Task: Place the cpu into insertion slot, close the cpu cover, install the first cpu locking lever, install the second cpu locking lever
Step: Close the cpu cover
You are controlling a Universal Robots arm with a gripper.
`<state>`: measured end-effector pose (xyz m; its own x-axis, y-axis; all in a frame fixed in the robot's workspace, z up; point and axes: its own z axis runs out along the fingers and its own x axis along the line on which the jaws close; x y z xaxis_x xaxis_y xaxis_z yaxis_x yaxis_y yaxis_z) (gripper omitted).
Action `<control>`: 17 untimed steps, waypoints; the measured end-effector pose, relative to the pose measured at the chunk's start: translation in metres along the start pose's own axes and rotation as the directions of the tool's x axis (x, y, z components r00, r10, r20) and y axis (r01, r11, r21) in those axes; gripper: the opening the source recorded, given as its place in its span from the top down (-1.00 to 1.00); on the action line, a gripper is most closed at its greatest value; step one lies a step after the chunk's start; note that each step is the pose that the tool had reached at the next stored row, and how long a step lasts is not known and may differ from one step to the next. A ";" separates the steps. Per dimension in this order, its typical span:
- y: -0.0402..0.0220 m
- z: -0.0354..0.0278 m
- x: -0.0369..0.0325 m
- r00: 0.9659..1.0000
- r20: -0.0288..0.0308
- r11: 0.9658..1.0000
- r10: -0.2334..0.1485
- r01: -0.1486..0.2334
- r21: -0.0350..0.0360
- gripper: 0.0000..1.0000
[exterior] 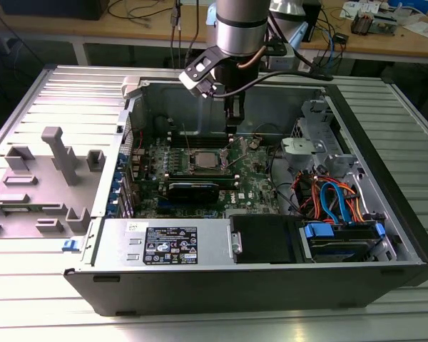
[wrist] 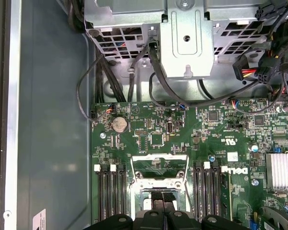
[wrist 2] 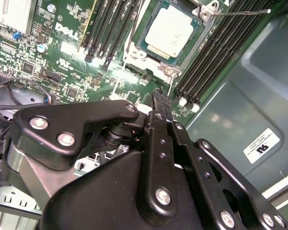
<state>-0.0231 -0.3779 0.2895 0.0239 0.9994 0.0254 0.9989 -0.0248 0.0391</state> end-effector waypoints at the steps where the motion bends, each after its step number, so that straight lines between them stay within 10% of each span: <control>1: 0.0001 0.0000 0.0000 1.000 0.000 1.000 0.000 0.000 0.000 0.79; 17: 0.0043 0.0002 0.0001 1.000 0.000 1.000 0.000 0.000 0.000 0.79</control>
<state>-0.0189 -0.3779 0.2894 0.0240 0.9994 0.0255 0.9989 -0.0249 0.0391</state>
